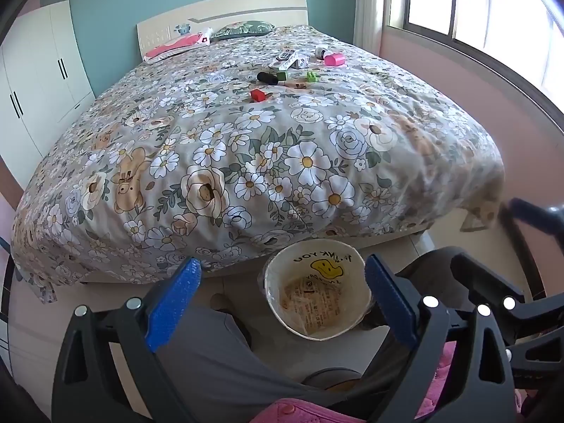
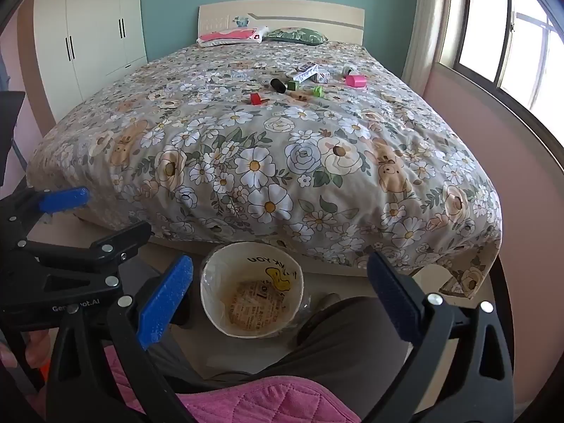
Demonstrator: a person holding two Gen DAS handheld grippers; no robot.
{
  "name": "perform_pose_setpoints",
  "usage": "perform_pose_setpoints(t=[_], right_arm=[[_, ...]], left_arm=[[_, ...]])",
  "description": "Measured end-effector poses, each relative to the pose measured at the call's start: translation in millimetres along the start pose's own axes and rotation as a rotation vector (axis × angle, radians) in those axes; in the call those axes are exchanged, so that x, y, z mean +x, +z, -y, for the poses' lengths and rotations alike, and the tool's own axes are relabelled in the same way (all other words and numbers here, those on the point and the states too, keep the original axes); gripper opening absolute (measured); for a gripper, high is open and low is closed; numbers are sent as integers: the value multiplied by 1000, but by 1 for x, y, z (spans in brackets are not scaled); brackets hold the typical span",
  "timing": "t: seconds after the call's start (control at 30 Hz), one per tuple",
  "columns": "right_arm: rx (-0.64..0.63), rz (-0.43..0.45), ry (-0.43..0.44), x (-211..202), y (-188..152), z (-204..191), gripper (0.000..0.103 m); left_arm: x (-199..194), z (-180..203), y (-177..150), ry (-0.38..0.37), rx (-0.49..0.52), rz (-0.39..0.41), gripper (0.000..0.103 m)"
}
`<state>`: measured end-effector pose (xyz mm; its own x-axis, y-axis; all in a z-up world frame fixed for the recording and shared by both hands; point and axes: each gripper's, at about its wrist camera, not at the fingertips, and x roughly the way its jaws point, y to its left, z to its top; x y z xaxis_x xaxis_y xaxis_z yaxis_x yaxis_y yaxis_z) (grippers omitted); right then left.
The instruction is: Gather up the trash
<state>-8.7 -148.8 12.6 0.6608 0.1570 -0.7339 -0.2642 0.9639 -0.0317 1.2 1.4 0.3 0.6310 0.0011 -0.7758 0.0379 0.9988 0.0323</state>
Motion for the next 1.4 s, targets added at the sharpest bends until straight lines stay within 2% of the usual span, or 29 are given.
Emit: perform_pose_setpoints(t=[1.4], right_arm=[[6, -6, 8, 2, -1, 1, 97]], left_arm=[[-7, -7, -1, 19, 14, 8, 96]])
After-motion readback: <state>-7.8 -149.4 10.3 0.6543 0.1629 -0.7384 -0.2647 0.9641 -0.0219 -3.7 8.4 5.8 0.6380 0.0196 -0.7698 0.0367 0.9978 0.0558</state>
